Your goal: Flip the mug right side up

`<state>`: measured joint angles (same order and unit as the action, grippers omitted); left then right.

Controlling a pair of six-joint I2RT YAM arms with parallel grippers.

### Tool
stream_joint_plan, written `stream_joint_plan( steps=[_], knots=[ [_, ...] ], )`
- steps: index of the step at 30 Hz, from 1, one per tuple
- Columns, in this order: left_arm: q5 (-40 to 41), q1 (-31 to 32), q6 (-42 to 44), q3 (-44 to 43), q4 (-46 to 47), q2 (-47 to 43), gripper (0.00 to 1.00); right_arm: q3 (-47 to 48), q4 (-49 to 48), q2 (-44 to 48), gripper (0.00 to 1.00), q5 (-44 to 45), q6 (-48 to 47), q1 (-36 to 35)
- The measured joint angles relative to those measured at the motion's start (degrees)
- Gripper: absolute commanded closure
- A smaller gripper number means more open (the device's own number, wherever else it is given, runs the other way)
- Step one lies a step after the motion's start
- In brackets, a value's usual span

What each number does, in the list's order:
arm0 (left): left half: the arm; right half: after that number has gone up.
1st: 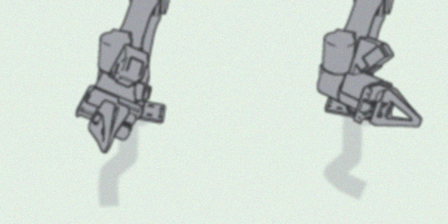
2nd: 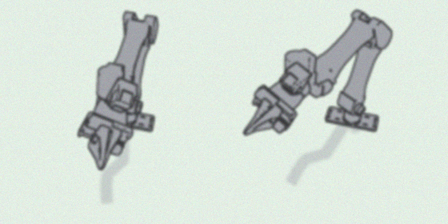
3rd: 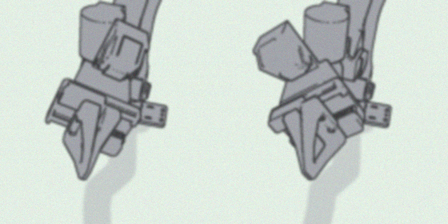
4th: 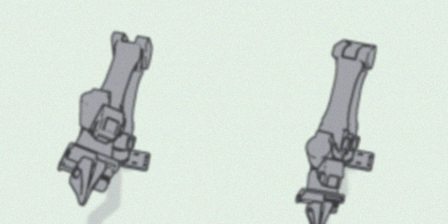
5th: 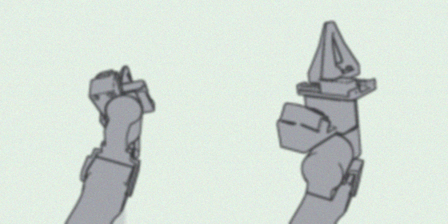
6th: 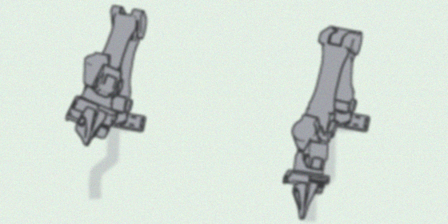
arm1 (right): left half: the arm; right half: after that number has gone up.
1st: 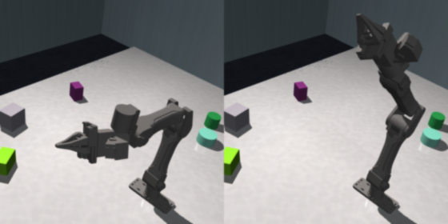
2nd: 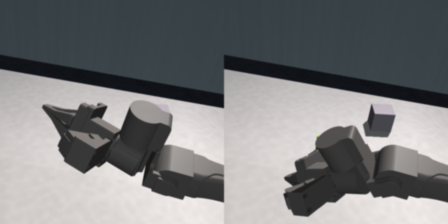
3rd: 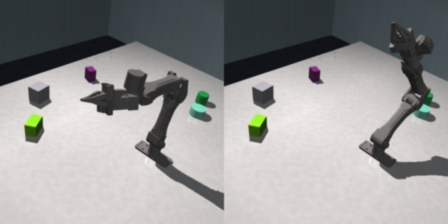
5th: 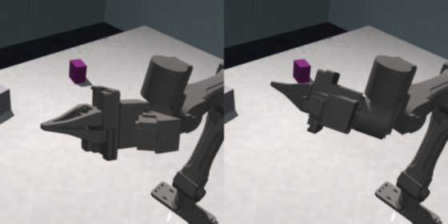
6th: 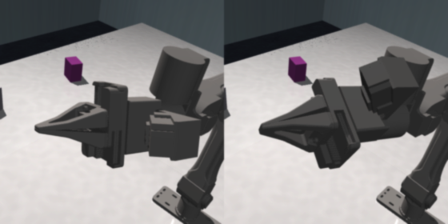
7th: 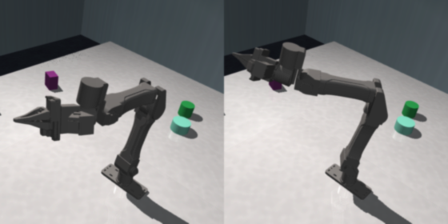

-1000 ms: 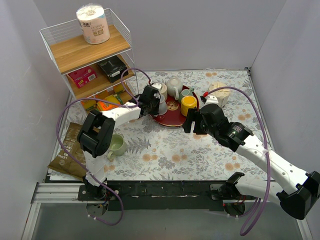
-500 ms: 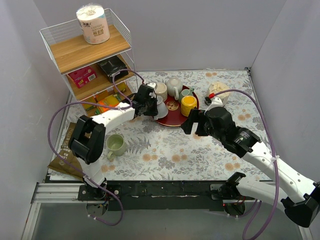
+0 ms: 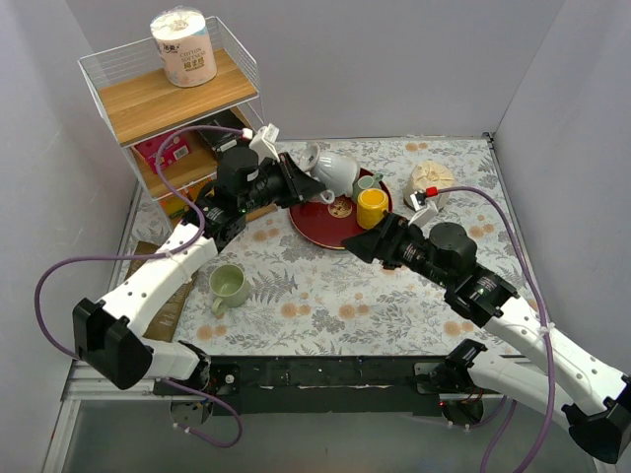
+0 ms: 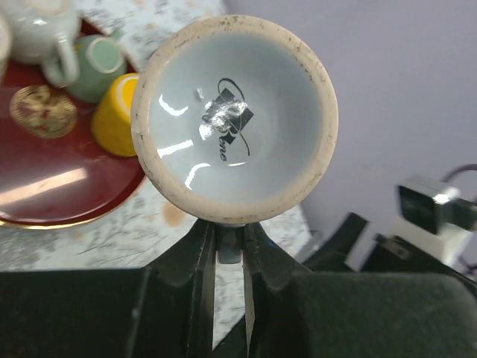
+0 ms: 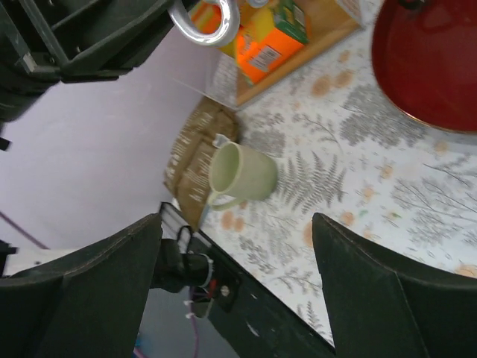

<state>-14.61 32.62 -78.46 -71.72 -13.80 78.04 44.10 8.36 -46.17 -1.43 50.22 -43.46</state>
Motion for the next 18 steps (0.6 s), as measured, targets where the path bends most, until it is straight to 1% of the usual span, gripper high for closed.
stream_joint_plan(
  steps=[4, 10, 14, 18],
  knots=[
    [-5.01, 0.00, -7.02, -0.33, 5.92, -3.28, 1.00, -0.76, -8.90, 0.37, 0.14, -1.18, 3.50, 0.00],
    [-11.28, 0.00, -19.17, 0.68, 17.44, -3.69, 1.00, 0.13, -21.94, -1.97, 0.16, -1.57, 4.09, 0.02],
    [-14.16, 0.00, -25.20, 1.64, 23.39, -3.69, 1.00, 1.05, -29.79, -4.42, 0.16, -2.01, 4.15, 0.00],
    [-16.02, 0.02, -29.09, 2.01, 28.13, -3.80, 1.00, 1.14, -35.10, -4.79, 0.20, -1.42, 4.28, 0.02]
  ],
)
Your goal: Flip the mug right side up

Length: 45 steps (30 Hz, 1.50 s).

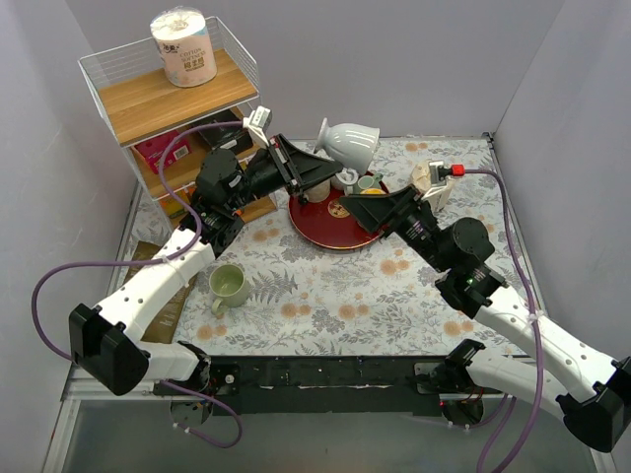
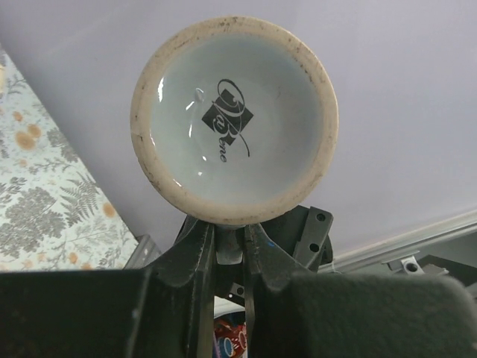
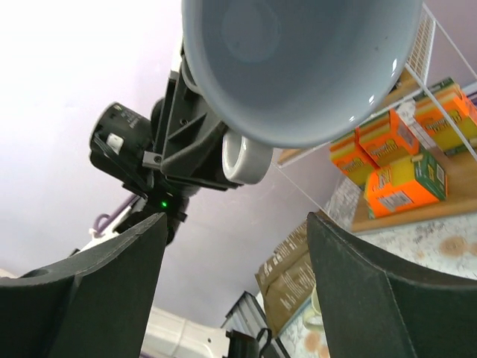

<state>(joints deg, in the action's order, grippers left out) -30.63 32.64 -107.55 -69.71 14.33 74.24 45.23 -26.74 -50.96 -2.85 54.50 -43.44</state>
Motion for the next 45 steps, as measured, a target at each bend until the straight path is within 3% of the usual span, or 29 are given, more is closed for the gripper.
stream_joint_plan(
  steps=[9, 22, 25, 26, 27, 32, 34, 35, 37, 40, 41, 44, 45],
  knots=[
    [-1.11, 0.00, -5.03, 3.98, 8.17, -1.46, 1.00, 1.73, -6.91, -1.55, 0.38, 3.61, 0.57, 0.09],
    [-1.22, -0.09, -6.23, 6.51, 15.65, -1.77, 1.00, 4.22, -9.44, -6.67, 0.55, 4.22, 3.19, 0.20],
    [-0.90, -0.09, -5.31, 7.48, 16.63, -2.03, 1.00, 4.28, -9.44, -7.39, 0.68, 4.39, 4.04, 0.20],
    [-0.76, -0.09, -4.48, 7.58, 16.83, -2.03, 1.00, 4.33, -9.49, -7.54, 0.77, 4.44, 4.76, 0.20],
    [-0.63, -0.07, -3.82, 7.76, 17.03, -2.03, 1.00, 4.44, -9.49, -7.58, 0.98, 4.42, 5.07, 0.20],
    [-0.20, 0.09, -0.57, 8.00, 17.20, -2.47, 1.00, 4.59, -9.14, -7.65, 0.99, 4.13, 6.16, 0.20],
    [-0.09, 0.13, 0.72, 8.00, 16.39, -2.86, 0.90, 4.59, -8.96, -7.65, 0.99, 4.02, 6.21, 0.17],
    [0.04, 0.15, 1.38, 8.00, 15.58, -3.13, 0.71, 4.59, -8.83, -7.65, 0.99, 3.93, 6.19, 0.13],
    [0.35, 0.17, 2.93, 8.00, 13.62, -3.80, 0.45, 4.59, -8.22, -7.61, 0.99, 3.74, 6.25, 0.13],
    [-0.46, 0.81, 6.75, 8.02, 10.34, -4.83, 0.33, 4.61, -5.90, -7.54, 0.99, 4.81, 6.10, 0.09],
    [-0.50, 1.09, 7.78, 8.07, 9.22, -5.29, 0.21, 4.61, -5.03, -7.54, 0.99, 5.11, 5.99, 0.09],
    [-0.20, 1.60, 10.54, 8.24, 5.66, -6.75, 0.13, 4.59, -2.84, -7.50, 0.99, 6.03, 5.64, 0.22],
    [0.24, 1.60, 11.47, 8.28, 4.13, -7.41, 0.06, 4.61, -2.05, -7.50, 0.99, 6.29, 5.49, 0.20]
  ],
)
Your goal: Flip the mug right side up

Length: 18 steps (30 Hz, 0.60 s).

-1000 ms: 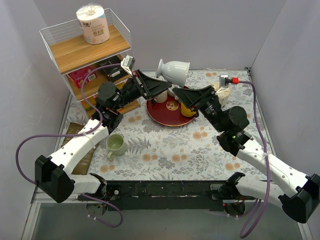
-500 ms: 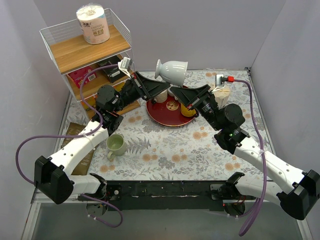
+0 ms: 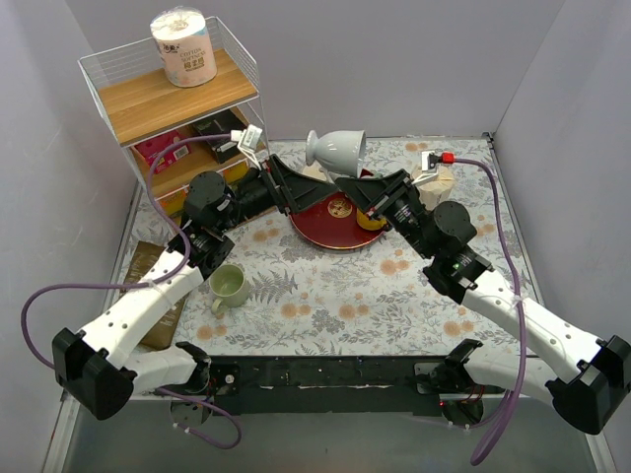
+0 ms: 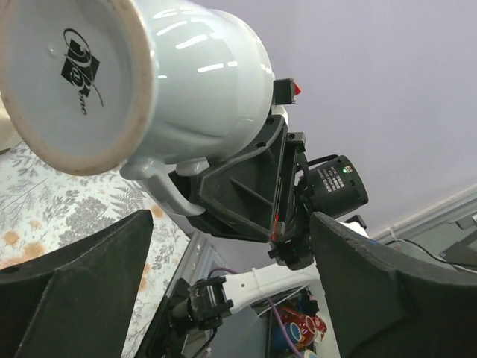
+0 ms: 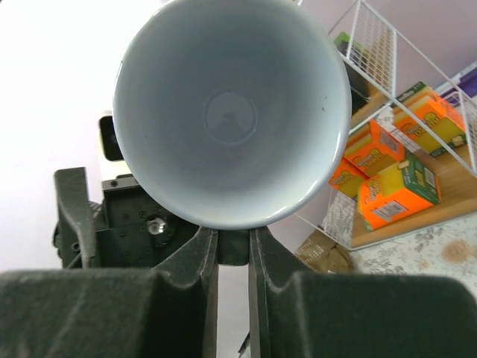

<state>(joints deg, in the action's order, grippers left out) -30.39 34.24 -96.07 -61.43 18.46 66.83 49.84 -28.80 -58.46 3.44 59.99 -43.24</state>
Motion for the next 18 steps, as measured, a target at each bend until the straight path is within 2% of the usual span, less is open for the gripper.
stream_joint_plan(
  steps=[1, 6, 10, 13, 18],
  knots=[
    [0.46, 0.00, 1.14, 0.04, -1.62, -0.70, 0.02, -0.02, 0.83, 0.11, 0.99, 0.31, -0.20, 0.00],
    [5.90, 0.00, 7.23, 0.04, -13.97, -4.96, 0.02, 0.11, 7.85, 1.01, 0.99, 1.97, -2.19, 0.00],
    [15.10, 0.02, 12.07, -0.48, -27.50, -8.83, 0.02, 1.73, 17.40, 0.44, 0.99, 3.21, -5.90, -0.50],
    [25.33, 0.02, 14.56, -2.84, -38.32, -10.88, 0.02, 3.87, 24.26, -2.27, 0.99, 6.93, -9.16, -3.63],
    [41.27, 0.00, 16.20, -8.74, -51.71, -12.33, 0.02, 10.36, 33.38, -12.72, 0.99, 13.90, -13.90, -14.45]
  ],
)
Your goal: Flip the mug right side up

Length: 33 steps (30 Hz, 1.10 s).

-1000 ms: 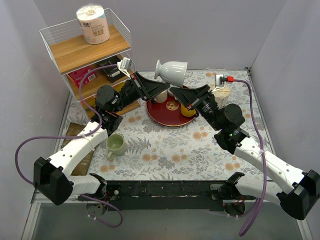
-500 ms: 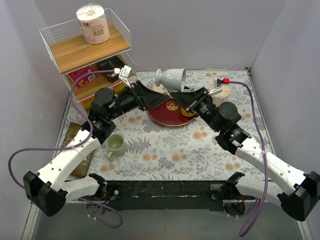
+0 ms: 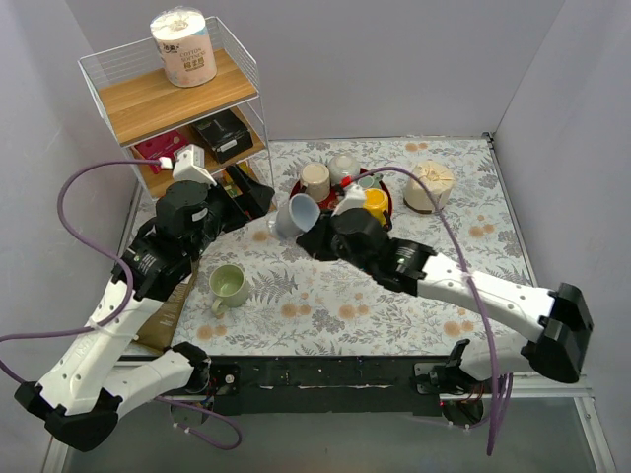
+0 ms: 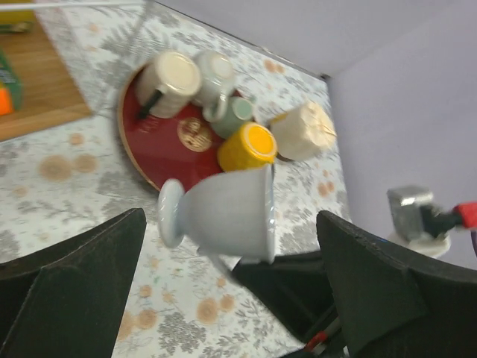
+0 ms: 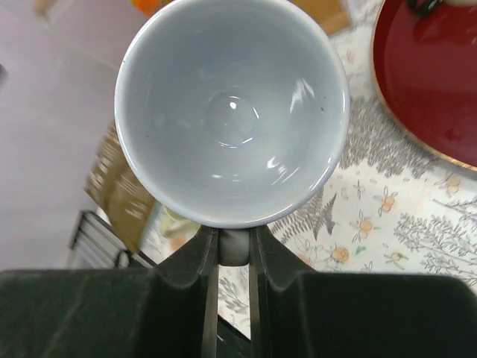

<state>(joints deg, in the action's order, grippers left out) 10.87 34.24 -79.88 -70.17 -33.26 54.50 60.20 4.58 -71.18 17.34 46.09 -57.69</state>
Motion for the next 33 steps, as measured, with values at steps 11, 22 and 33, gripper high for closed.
stream_joint_plan(
  steps=[11, 22, 33],
  knots=[
    [15.69, 0.00, 1.66, -5.66, -13.11, -2.34, 0.02, 17.35, 14.56, -27.52, 0.99, 7.15, -3.56, -10.62],
    [17.00, 0.00, 4.07, -5.99, -14.86, -5.11, 0.02, 26.82, 18.05, -40.59, 0.99, 12.35, -8.52, -13.20],
    [16.98, 0.00, 4.70, -5.99, -15.26, -5.14, 0.02, 33.94, 15.91, -48.81, 0.99, 15.72, -16.15, -13.97]
  ],
)
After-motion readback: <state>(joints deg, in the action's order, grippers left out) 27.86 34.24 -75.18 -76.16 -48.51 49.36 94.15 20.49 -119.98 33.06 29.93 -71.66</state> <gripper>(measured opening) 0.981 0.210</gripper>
